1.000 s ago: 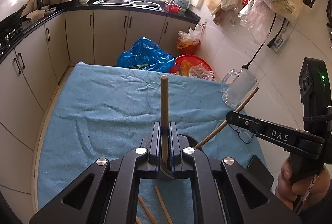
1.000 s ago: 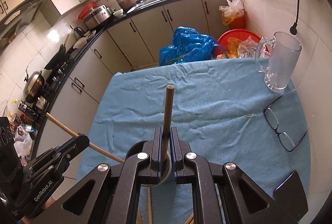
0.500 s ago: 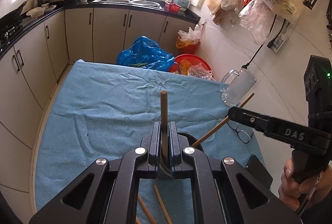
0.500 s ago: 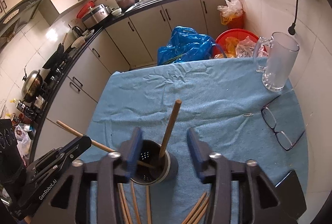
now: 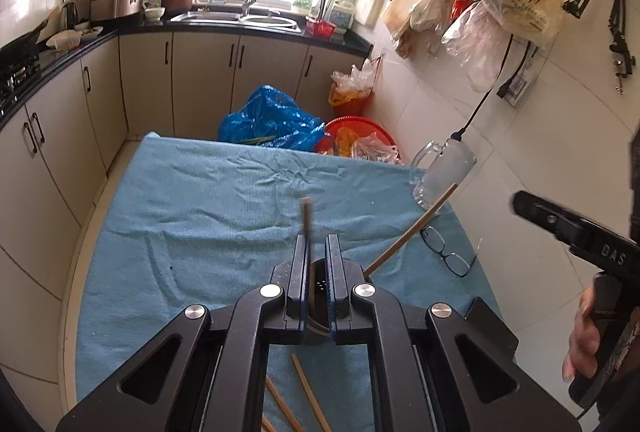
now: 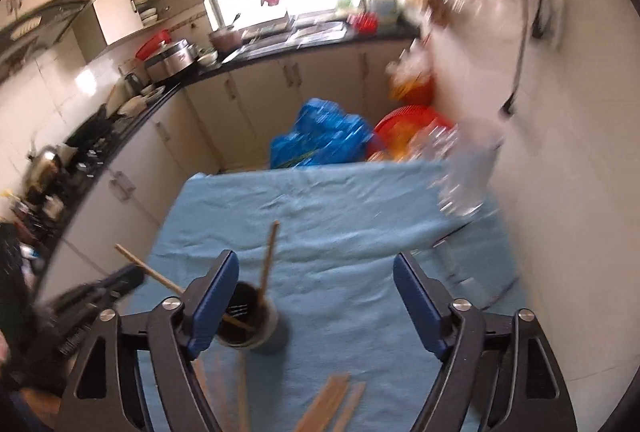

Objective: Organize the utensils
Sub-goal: 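Move the right gripper back to the chopsticks and close on one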

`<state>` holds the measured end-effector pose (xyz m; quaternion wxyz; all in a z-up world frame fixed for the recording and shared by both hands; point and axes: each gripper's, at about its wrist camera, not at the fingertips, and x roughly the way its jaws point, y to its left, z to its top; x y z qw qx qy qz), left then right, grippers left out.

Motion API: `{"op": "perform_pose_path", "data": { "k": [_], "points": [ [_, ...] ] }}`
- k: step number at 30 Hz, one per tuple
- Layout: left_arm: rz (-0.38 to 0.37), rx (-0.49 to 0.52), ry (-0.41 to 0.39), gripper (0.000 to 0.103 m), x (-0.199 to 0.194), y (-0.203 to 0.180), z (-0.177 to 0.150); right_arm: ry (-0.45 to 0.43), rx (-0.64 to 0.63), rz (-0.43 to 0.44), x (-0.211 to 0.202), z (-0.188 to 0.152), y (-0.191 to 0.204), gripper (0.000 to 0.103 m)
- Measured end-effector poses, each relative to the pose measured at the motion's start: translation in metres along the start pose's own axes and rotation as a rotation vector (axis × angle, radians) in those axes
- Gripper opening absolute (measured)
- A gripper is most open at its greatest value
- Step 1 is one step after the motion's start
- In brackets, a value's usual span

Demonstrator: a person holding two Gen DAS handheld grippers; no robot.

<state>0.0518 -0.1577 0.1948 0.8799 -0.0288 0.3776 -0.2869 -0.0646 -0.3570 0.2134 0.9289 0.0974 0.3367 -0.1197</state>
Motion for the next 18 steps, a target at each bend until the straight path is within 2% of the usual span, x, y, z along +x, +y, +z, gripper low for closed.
{"op": "perform_pose_path", "data": {
  "k": [4, 6, 11, 13, 15, 18],
  "points": [
    [-0.015, 0.007, -0.027, 0.006, -0.018, 0.000, -0.002, -0.110, -0.008, -0.167, -0.043, -0.014, -0.007, 0.098],
    [-0.020, 0.002, -0.032, 0.006, -0.025, 0.002, -0.004, -0.123, 0.018, -0.211, -0.055, -0.025, -0.015, 0.098],
    [-0.031, -0.012, -0.033, 0.006, -0.041, 0.009, -0.015, -0.019, 0.112, -0.191, -0.053, -0.053, -0.040, 0.093],
    [-0.029, -0.018, -0.023, 0.007, -0.045, 0.013, -0.022, 0.051, 0.145, -0.159, -0.045, -0.069, -0.049, 0.092],
    [-0.032, -0.028, -0.005, 0.007, -0.048, 0.018, -0.033, 0.126, 0.175, -0.096, -0.037, -0.085, -0.055, 0.087],
    [-0.018, -0.054, 0.026, 0.008, -0.049, 0.029, -0.052, 0.231, 0.220, -0.074, -0.020, -0.108, -0.063, 0.087]
  ]
}}
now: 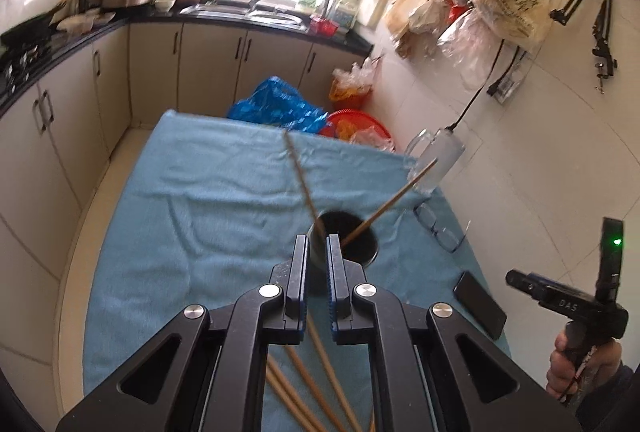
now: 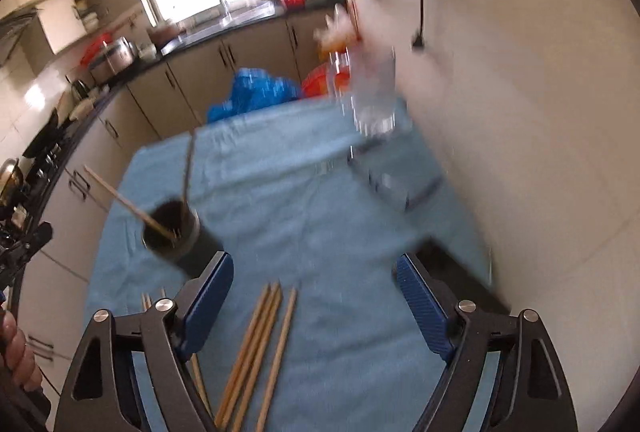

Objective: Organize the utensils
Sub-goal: 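Move the right gripper back to the chopsticks and close on one, then lift the second chopstick upright with the right gripper over the cup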

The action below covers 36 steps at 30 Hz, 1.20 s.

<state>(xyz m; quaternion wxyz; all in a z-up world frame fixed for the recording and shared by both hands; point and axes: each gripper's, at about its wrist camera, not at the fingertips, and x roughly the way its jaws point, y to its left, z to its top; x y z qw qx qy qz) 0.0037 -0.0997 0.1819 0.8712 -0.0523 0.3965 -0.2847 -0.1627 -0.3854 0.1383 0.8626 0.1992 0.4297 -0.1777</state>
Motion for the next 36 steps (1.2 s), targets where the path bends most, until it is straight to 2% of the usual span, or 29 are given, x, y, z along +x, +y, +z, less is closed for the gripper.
{"op": "perform_pose_path", "data": {
  "k": [1, 2, 3, 5, 6, 7, 12, 13, 14, 15, 28, 31, 36],
  "points": [
    [0.006, -0.013, 0.022, 0.008, 0.002, 0.005, -0.008, 0.043, 0.020, 0.009, 0.009, -0.006, -0.003, 0.086],
    [0.012, -0.026, 0.043, 0.008, 0.005, 0.009, -0.016, 0.095, 0.042, 0.026, 0.020, -0.012, -0.006, 0.081],
    [0.019, -0.036, 0.059, 0.008, 0.007, 0.013, -0.023, 0.125, 0.057, 0.036, 0.026, -0.016, -0.008, 0.071],
    [0.032, -0.056, 0.099, 0.008, 0.012, 0.020, -0.040, 0.213, 0.104, 0.044, 0.044, -0.024, -0.012, 0.060],
    [0.040, -0.069, 0.118, 0.008, 0.014, 0.024, -0.048, 0.250, 0.129, 0.063, 0.053, -0.029, -0.012, 0.048],
    [0.045, -0.080, 0.132, 0.008, 0.015, 0.027, -0.055, 0.286, 0.145, 0.072, 0.061, -0.034, -0.012, 0.043],
    [0.070, -0.119, 0.197, 0.009, 0.016, 0.039, -0.085, 0.352, 0.184, 0.055, 0.092, -0.043, -0.007, 0.042],
    [0.077, -0.125, 0.209, 0.011, 0.016, 0.041, -0.089, 0.362, 0.182, 0.052, 0.098, -0.041, -0.004, 0.039],
    [0.086, -0.130, 0.222, 0.012, 0.015, 0.044, -0.094, 0.374, 0.173, 0.044, 0.105, -0.041, 0.000, 0.030],
    [0.094, -0.136, 0.230, 0.014, 0.015, 0.046, -0.097, 0.381, 0.168, 0.037, 0.111, -0.040, 0.003, 0.027],
    [0.140, -0.183, 0.292, 0.016, 0.012, 0.067, -0.117, 0.455, 0.107, -0.022, 0.163, -0.048, 0.024, 0.022],
    [0.136, -0.199, 0.307, 0.017, 0.020, 0.069, -0.117, 0.452, 0.075, -0.029, 0.161, -0.050, 0.027, 0.008],
    [0.115, -0.243, 0.347, 0.027, 0.042, 0.070, -0.113, 0.401, 0.076, -0.026, 0.138, -0.052, 0.016, 0.007]
  ]
}}
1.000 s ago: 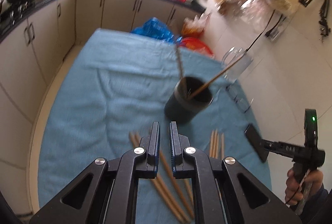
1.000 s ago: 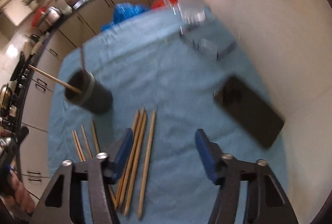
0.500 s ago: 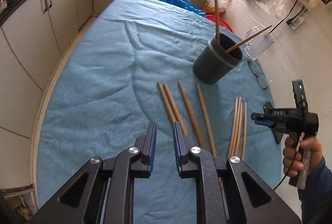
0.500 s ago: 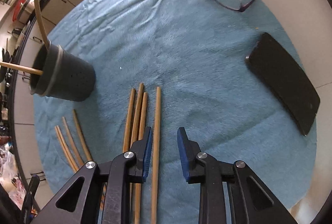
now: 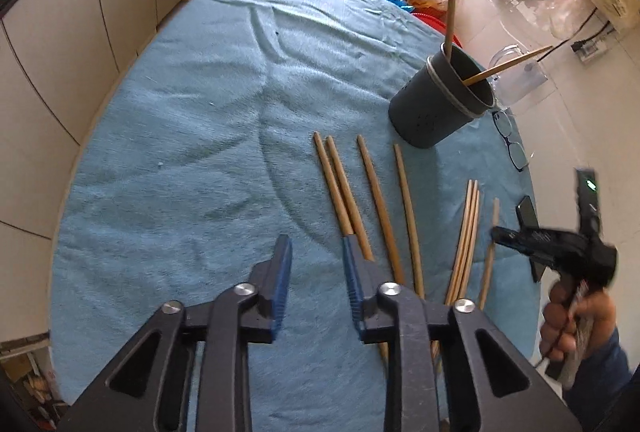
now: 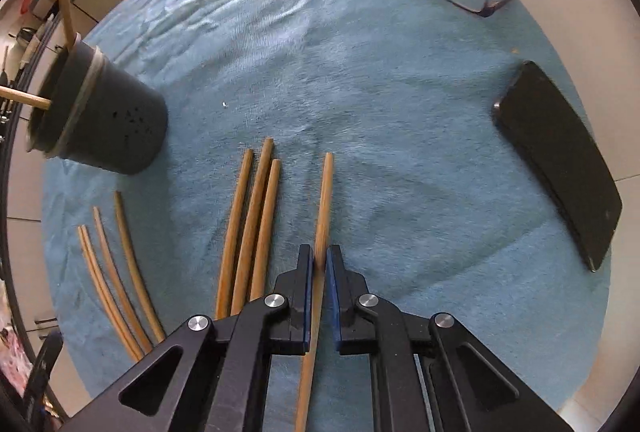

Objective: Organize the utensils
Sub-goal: 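Lift the second chopstick upright with the right gripper over the cup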

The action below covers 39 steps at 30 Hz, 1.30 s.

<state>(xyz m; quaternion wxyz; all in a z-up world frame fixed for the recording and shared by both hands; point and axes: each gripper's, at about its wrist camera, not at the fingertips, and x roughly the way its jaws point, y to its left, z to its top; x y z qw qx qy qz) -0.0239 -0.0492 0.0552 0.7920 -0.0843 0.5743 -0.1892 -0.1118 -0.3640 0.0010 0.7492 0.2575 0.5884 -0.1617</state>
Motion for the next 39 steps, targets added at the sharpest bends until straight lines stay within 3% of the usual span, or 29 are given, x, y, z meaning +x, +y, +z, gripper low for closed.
{"op": "perform_pose_path", "data": {
  "k": [7, 12, 21, 25, 32, 39],
  "points": [
    [-0.014, -0.060, 0.096, 0.027, 0.039, -0.012, 0.019, -0.092, -0.011, 0.046, -0.046, -0.021, -0.007, 0.007],
    [0.043, -0.069, 0.126, 0.023, 0.058, -0.021, 0.032, -0.117, -0.020, 0.078, -0.067, -0.032, -0.008, 0.007],
    [0.102, -0.097, 0.152, 0.008, 0.072, -0.022, 0.036, -0.142, -0.028, 0.108, -0.084, -0.037, -0.013, 0.007],
    [0.120, -0.097, 0.167, 0.009, 0.079, -0.023, 0.037, -0.139, -0.034, 0.118, -0.083, -0.038, -0.012, 0.007],
    [0.144, -0.022, 0.142, 0.008, 0.084, -0.034, 0.042, -0.137, -0.045, 0.140, -0.083, -0.045, -0.007, 0.007],
    [0.052, 0.014, 0.020, 0.006, 0.040, -0.034, 0.019, -0.211, -0.066, 0.169, -0.106, -0.059, 0.001, 0.007]
  ]
}}
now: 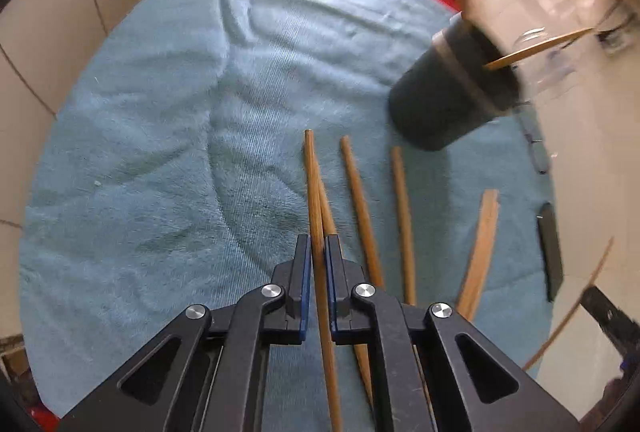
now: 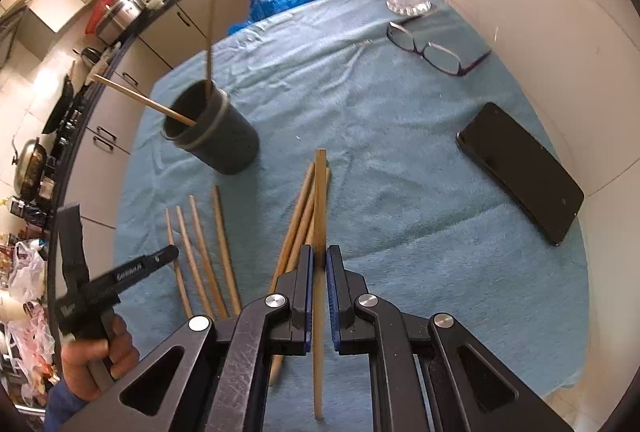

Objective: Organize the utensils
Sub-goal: 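Lift the second chopstick upright with the right gripper over the cup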

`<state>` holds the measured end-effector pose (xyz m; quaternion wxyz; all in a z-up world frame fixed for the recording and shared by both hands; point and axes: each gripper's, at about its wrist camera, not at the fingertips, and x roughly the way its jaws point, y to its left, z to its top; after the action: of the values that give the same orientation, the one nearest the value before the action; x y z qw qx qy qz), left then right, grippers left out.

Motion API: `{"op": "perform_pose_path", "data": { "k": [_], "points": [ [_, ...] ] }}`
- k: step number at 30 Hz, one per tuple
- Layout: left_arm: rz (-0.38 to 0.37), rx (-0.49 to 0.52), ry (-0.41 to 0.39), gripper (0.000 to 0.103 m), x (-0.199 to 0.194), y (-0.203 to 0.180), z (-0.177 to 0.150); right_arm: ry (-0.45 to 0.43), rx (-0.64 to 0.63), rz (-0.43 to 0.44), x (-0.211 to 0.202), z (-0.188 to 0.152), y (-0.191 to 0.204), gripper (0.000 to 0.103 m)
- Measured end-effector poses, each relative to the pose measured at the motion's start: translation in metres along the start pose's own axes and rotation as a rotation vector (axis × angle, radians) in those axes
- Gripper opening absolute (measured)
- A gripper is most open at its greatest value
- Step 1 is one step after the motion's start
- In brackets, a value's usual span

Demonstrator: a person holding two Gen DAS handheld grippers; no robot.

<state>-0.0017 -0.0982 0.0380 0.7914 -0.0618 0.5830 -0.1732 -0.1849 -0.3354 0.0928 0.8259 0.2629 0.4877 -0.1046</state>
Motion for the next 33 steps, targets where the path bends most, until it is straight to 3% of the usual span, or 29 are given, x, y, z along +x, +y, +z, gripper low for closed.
{"op": "perform_pose_path", "data": {
  "k": [10, 21, 33],
  "points": [
    [-0.094, 0.100, -0.230, 0.006, -0.101, -0.008, -0.037, -0.148, -0.045, -0.002, -0.045, -0.029, 0.024, 0.007],
    [-0.118, 0.176, -0.308, 0.006, -0.146, -0.016, -0.057, -0.209, -0.012, -0.001, -0.075, -0.051, 0.031, 0.007],
    [-0.077, 0.133, -0.390, 0.006, -0.171, -0.044, -0.054, -0.240, -0.083, 0.072, -0.094, -0.019, 0.018, 0.007]
  ]
}}
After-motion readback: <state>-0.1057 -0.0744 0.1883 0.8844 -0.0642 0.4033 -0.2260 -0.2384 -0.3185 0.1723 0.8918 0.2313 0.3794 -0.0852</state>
